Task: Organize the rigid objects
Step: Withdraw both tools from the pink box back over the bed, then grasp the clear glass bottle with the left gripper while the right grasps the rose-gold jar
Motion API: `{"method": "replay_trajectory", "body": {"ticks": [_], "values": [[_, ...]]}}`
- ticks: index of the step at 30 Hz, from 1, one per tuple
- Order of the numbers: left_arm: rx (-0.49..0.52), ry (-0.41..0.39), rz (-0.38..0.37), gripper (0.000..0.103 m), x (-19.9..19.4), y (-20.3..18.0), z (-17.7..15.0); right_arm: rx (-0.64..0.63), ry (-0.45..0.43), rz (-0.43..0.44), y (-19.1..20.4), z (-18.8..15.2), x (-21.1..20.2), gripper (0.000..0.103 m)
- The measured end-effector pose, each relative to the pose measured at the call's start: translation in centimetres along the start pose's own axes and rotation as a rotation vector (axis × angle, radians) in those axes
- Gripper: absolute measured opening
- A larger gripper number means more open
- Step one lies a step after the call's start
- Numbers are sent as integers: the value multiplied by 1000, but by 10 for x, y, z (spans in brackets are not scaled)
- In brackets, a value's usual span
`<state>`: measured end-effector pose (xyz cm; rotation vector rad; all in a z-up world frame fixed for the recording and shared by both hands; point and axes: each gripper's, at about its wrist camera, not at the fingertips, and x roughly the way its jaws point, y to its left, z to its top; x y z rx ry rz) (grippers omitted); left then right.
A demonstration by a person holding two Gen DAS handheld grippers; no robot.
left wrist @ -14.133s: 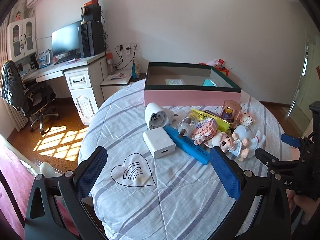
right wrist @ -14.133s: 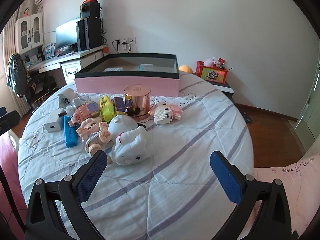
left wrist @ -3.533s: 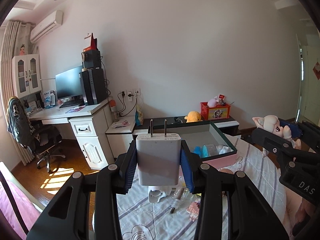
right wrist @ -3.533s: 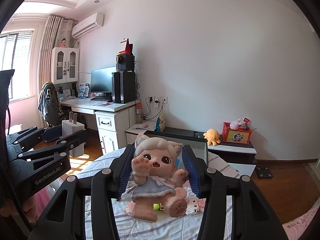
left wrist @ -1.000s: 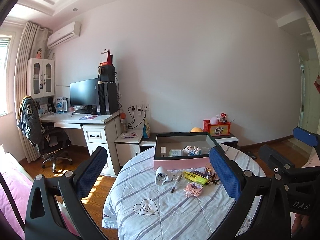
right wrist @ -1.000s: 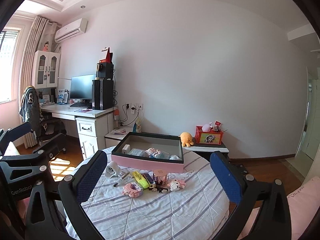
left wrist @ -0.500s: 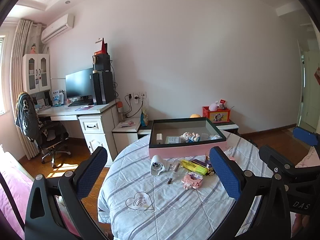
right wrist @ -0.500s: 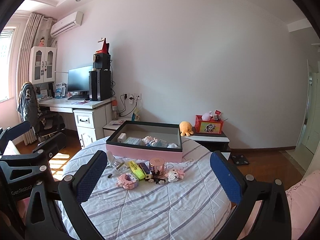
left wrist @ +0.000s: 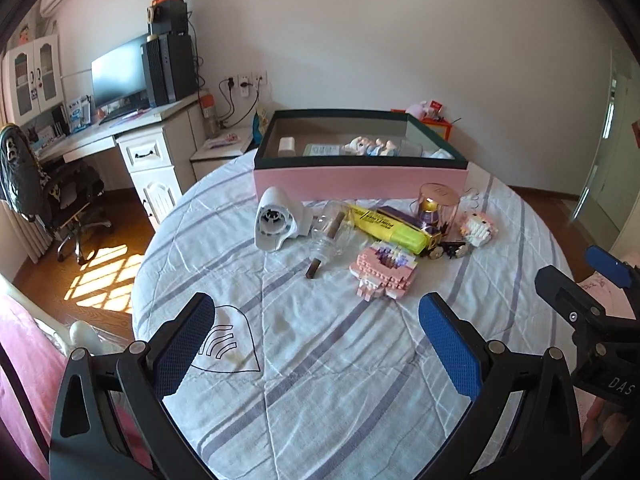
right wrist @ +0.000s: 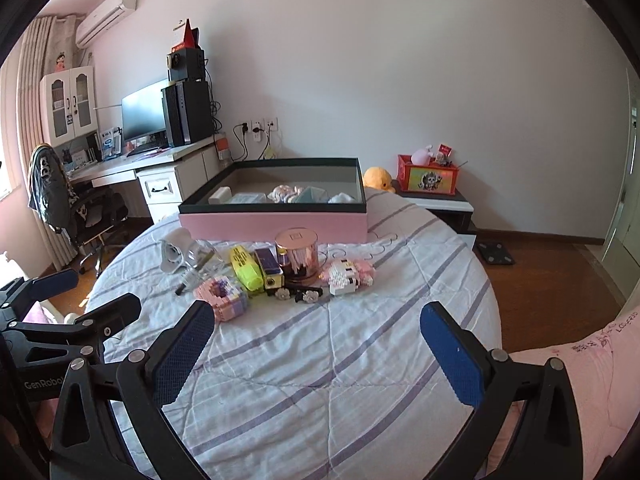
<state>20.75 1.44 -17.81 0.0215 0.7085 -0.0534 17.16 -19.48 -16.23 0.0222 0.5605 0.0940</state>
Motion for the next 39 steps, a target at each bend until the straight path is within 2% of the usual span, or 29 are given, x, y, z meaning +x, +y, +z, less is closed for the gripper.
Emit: {"method": "replay_trajectory", "body": {"ticks": [7, 13, 14, 16, 19, 24, 26, 27, 28, 32, 36, 37, 39], "values": [[-27, 75, 60, 103, 57, 20, 14, 37, 81, 0, -21, -11, 41, 103], [-28, 112, 22, 102, 91, 19, 29, 58, 95, -15, -35, -6, 64, 103], [-23, 110, 23, 99, 95, 17, 32, 61, 97, -18, -36, -4, 67, 103], [-11, 123, 12, 80, 103, 12, 36, 65, 96, -27, -39, -2, 72, 103], [23, 144, -12, 66, 113, 2, 41, 66, 98, -34, -42, 3, 78, 103], [74, 151, -34, 60, 126, -13, 52, 49, 102, -38, -42, 12, 86, 103], [99, 151, -26, 48, 133, -18, 54, 39, 108, -37, -40, 16, 92, 103], [103, 157, -39, 34, 137, -18, 54, 30, 110, -34, -38, 19, 95, 103], [101, 168, -56, 30, 141, -18, 55, 19, 114, -28, -36, 21, 98, 103], [69, 138, -76, 30, 134, -10, 56, -11, 128, -5, -26, 35, 115, 103], [49, 108, -53, 30, 118, 6, 53, -36, 141, 53, -12, 49, 134, 102], [43, 106, -49, 30, 115, 10, 51, -52, 145, 63, -7, 51, 139, 100], [42, 112, -38, 30, 112, 16, 48, -78, 168, 82, 1, 55, 151, 86]]}}
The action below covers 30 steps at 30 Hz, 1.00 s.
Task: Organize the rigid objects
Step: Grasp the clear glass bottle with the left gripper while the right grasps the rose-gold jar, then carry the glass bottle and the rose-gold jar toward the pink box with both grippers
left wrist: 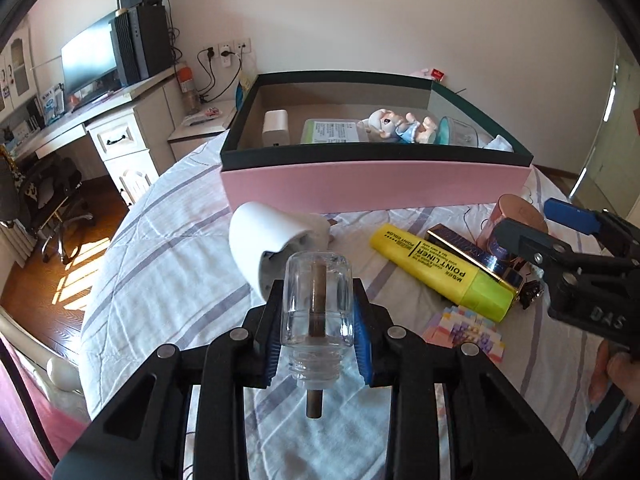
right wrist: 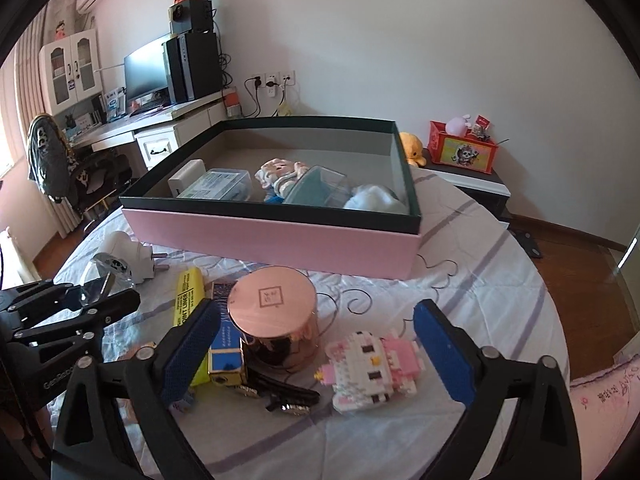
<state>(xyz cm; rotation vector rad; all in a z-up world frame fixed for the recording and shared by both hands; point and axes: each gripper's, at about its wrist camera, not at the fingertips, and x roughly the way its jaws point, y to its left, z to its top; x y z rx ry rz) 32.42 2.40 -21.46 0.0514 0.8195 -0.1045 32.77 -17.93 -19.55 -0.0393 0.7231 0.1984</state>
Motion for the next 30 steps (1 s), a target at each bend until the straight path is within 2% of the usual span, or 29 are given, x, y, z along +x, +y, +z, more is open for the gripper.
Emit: {"method": "replay_trajectory", "body": {"ticks": [1, 2, 3, 6, 7, 8, 15, 19, 30], "values": [[-6, -1, 3, 30, -1, 3, -2, -7, 14, 13, 3, 2, 6, 80], [-10, 0, 2, 30, -1, 5, -3, -13, 32, 20, 5, 2, 12, 67], [-12, 2, -2, 30, -1, 7, -4, -19, 50, 32, 7, 3, 17, 61], [-17, 8, -5, 30, 3, 9, -6, -18, 75, 50, 9, 1, 27, 59], [-20, 3, -12, 30, 2, 9, -6, -4, 79, 67, 7, 1, 28, 56], [-27, 0, -19, 30, 1, 10, -6, 4, 84, 89, 4, 0, 27, 48], [-46, -71, -31, 30, -33, 11, -6, -5, 0, 79, 9, -6, -4, 48], [-43, -152, -16, 30, -67, 4, -3, -25, -98, 47, 18, -2, -39, 48], [4, -341, 18, 30, -169, -23, -8, -104, -268, 31, 58, -1, -142, 48]]}}
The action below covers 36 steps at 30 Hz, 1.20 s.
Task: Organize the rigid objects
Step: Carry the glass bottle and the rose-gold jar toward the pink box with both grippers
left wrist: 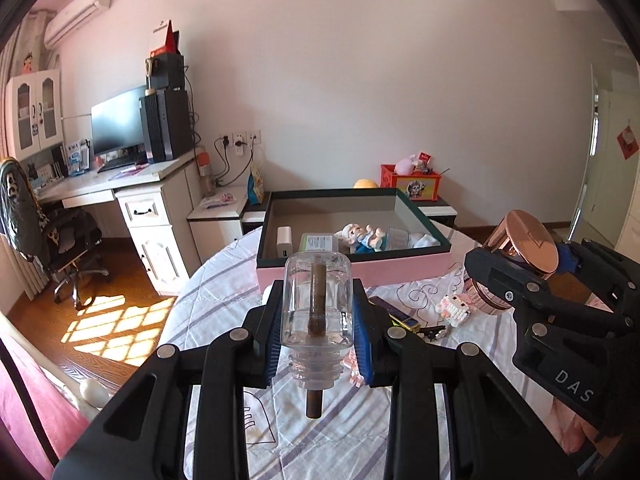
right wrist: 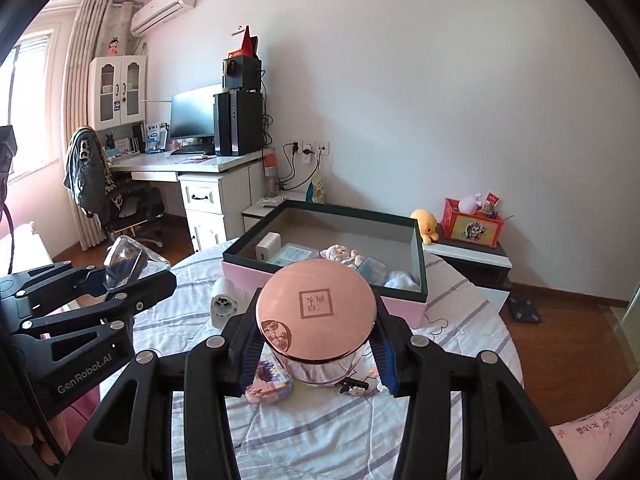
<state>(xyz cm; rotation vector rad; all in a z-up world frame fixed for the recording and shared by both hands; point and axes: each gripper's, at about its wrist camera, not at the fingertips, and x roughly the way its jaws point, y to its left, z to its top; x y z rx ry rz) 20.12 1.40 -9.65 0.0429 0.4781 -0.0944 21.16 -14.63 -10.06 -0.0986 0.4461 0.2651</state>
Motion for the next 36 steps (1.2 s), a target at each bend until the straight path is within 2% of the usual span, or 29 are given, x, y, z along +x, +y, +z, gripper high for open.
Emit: {"method": "replay_trajectory", "body": {"ticks": [10, 19, 28, 36], "values": [[28, -138, 10, 30, -76, -12, 12, -28, -113, -15, 26, 13, -70, 49], [35, -208, 21, 30, -112, -14, 15, -40, -168, -25, 36, 19, -102, 49], [40, -211, 31, 30, -112, -17, 13, -43, -180, -28, 40, 15, -111, 49], [70, -187, 44, 30, -71, -27, 30, -38, -164, -24, 29, 26, -86, 49]]}}
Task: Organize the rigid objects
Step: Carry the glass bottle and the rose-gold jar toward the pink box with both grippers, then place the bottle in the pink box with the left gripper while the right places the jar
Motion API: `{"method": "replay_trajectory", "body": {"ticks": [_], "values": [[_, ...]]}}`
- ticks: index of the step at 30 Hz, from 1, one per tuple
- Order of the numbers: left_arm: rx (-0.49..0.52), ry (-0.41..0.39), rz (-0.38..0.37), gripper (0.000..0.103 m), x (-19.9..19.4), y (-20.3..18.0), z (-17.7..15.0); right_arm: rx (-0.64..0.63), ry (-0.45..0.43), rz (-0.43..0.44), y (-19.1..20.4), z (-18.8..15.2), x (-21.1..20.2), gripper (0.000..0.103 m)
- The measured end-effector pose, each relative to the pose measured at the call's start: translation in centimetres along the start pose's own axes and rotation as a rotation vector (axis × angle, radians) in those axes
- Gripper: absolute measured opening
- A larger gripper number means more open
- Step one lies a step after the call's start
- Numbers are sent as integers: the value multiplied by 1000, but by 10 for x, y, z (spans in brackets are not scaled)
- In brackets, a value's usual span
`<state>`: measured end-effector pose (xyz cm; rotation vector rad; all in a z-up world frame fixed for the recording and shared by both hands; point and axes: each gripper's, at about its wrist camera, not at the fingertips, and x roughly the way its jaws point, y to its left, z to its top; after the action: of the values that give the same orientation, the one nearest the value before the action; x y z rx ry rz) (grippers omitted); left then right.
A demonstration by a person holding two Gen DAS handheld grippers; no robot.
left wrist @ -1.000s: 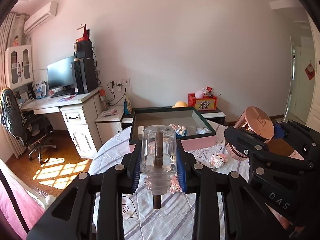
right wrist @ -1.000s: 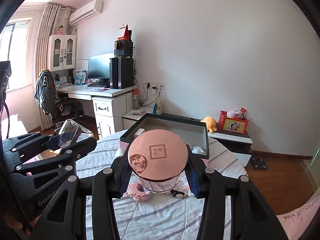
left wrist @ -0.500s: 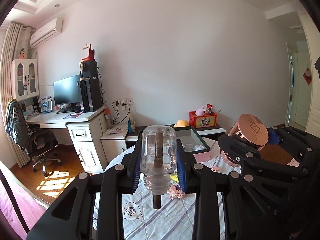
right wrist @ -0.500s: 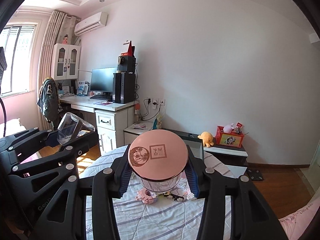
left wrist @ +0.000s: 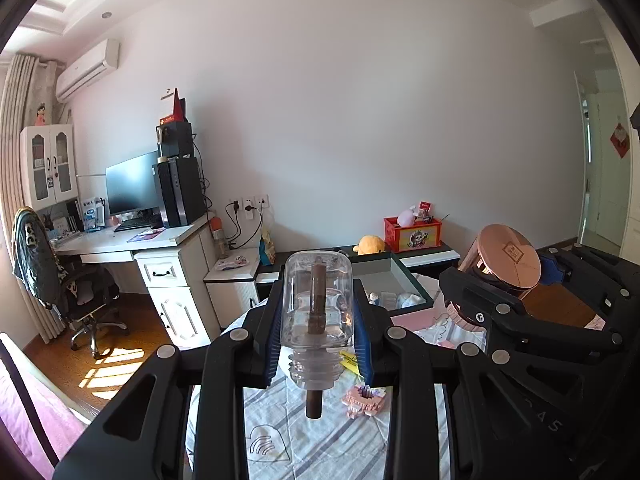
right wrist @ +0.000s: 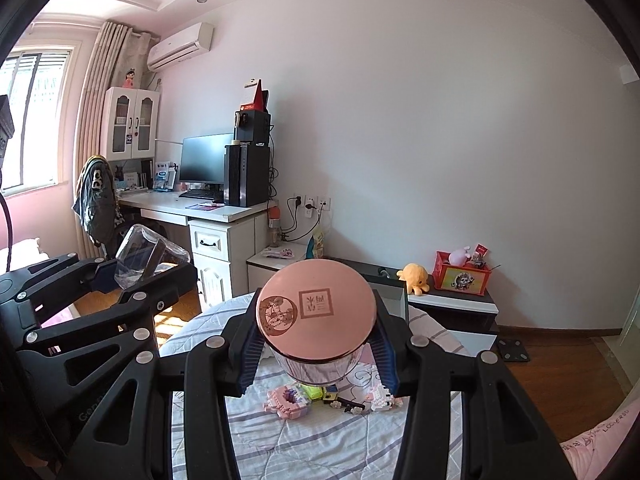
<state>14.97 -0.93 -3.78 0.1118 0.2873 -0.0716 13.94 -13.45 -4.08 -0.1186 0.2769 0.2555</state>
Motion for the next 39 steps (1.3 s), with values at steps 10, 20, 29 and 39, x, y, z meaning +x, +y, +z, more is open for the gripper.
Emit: {"method": "replay_trajectory", "body": {"ticks": [10, 20, 29, 39], "values": [[51, 154, -60, 30, 147, -14, 18, 1, 86, 2, -45, 12, 108, 49], [33, 377, -118, 30, 305, -14, 4, 25, 287, 33, -90, -11, 256, 49], [8, 522, -87, 31, 380, -7, -27, 28, 424, 48, -105, -39, 332, 48], [-39, 491, -47, 77, 359, 16, -20, 90, 427, 24, -112, -37, 333, 65]]}}
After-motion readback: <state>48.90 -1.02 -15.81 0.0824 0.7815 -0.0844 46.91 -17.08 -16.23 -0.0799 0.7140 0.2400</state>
